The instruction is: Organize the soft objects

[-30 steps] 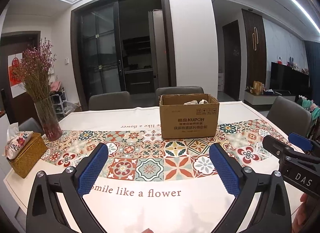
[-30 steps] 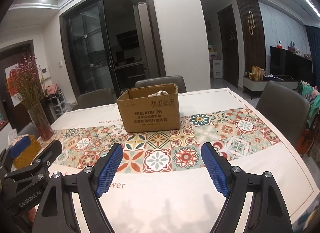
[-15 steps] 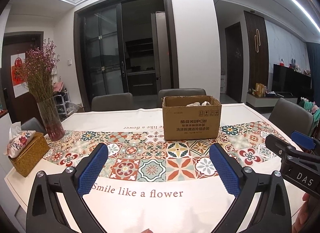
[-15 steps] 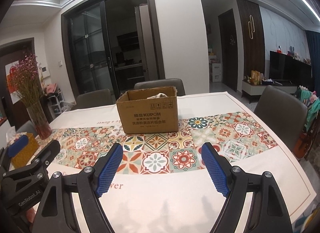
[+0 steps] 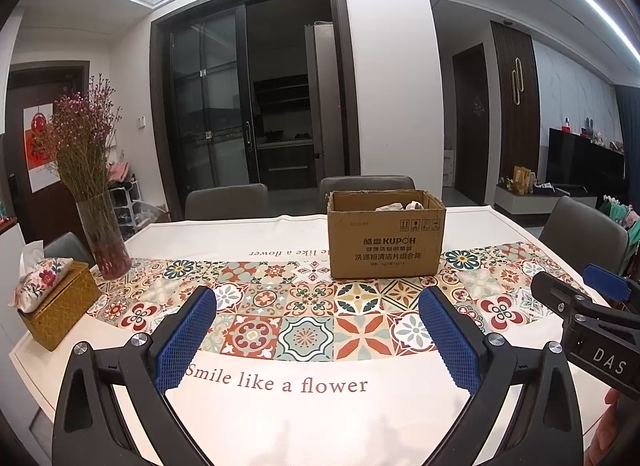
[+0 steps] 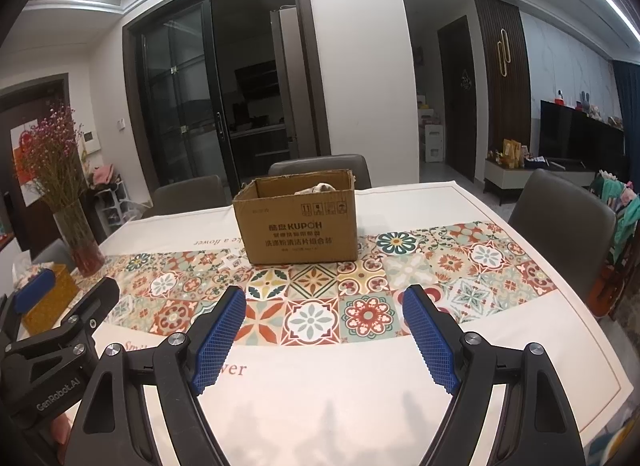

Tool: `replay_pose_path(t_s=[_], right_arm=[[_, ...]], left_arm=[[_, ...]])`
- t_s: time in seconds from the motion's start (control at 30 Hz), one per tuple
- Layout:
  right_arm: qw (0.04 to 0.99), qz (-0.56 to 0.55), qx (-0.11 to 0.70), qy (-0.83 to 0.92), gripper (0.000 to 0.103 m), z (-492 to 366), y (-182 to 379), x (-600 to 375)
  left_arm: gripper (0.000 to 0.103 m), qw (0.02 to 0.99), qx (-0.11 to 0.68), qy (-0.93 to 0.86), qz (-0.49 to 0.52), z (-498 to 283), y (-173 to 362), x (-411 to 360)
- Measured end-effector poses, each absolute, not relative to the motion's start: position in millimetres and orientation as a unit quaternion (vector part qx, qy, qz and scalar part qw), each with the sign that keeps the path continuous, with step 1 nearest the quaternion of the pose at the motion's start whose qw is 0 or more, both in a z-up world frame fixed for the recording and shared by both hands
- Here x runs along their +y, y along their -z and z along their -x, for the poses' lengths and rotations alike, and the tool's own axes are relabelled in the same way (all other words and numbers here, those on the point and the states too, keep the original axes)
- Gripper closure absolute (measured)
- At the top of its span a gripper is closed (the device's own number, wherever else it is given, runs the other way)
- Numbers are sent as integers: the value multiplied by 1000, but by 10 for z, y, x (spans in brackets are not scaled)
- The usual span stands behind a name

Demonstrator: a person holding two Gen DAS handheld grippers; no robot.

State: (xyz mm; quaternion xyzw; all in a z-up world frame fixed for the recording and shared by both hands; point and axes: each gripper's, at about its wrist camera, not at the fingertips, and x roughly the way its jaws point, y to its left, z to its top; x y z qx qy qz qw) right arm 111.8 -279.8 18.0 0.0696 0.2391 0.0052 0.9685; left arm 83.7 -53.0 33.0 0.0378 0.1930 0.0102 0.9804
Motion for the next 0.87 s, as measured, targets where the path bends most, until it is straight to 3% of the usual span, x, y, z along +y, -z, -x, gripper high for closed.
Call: replay_pose_path(t_s=[0.87], right_arm=[[967, -71, 246, -7, 22, -1123, -145, -2802]], left_arm=[[0, 981, 190, -16, -38, -825, -333, -532]])
